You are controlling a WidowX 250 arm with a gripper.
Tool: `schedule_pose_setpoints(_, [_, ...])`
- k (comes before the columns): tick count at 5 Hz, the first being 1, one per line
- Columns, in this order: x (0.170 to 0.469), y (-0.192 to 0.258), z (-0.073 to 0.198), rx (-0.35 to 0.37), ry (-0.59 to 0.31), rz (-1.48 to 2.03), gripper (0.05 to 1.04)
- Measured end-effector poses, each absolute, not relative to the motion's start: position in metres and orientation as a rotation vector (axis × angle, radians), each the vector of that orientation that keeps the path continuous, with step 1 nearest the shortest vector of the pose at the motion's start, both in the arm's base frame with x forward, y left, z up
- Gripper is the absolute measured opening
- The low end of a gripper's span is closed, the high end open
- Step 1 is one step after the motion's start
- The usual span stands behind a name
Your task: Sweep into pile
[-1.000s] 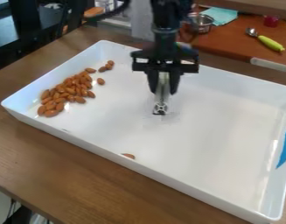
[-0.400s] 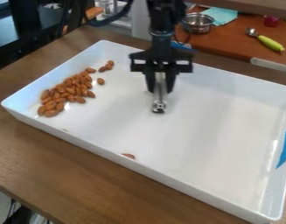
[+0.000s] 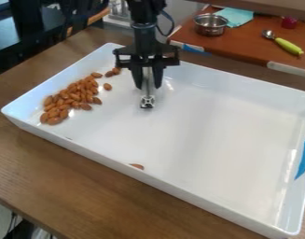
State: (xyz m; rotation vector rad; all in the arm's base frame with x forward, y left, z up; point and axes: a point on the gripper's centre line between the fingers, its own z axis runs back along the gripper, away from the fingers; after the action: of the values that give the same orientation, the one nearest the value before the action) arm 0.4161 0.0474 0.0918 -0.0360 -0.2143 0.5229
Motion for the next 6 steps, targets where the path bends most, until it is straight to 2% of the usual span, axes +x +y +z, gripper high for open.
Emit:
schedule_pose_setpoints(1, [0.411, 0.062, 0.086, -0.024, -0.207, 0.540, 0.378])
schedule_pose_setpoints(3, [0.382, 0.088, 0.083, 0.059, -0.167, 0.718, 0.378])
schedule_pose_setpoints(4, [0.345, 0.104, 0.085, 0.099, -0.133, 0.715, 0.378])
schedule_pose_setpoints(5, [0.326, 0.113, 0.086, 0.170, -0.166, 0.606, 0.378])
schedule_pose_setpoints(6, [0.328, 0.106, 0.095, 0.160, -0.228, 0.510, 0.378])
